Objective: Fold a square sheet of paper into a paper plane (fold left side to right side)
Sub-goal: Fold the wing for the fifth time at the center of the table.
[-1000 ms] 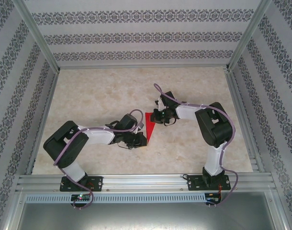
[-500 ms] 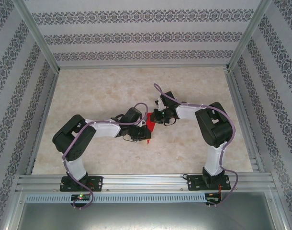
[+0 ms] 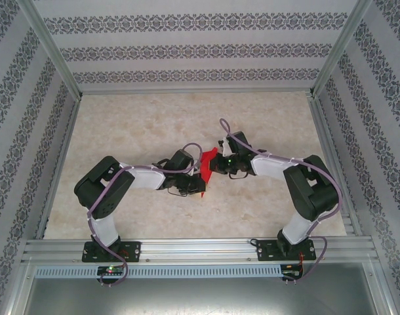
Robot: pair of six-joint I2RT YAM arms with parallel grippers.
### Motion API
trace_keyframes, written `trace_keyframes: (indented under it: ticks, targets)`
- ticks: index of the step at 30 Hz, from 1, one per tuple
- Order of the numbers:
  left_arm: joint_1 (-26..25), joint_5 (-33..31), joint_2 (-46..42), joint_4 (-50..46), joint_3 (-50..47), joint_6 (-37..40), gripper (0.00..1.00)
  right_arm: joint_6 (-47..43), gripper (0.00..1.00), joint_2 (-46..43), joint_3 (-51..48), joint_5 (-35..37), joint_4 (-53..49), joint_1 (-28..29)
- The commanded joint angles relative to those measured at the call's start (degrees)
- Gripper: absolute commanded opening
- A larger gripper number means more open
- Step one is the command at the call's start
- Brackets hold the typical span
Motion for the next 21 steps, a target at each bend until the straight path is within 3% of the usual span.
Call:
trace_keyframes:
  ticks: [1, 15, 21]
  targets:
    - [0.4, -2.8, 1.1, -3.2, -2.0, 0.9, 0.10, 2.8, 0.00, 0.4, -1.8, 0.0, 3.5, 2.0]
    - [0.1, -3.7, 0.7, -4.1, -1.9, 0.9, 0.09, 4.3, 0.00, 4.8, -2.5, 1.5, 5.4, 5.3]
    - [0.1, -4.1, 0.9, -4.2, -2.2, 0.7, 0.08, 0.7, 0.00, 6.2, -2.2, 5.0, 3.7, 5.2]
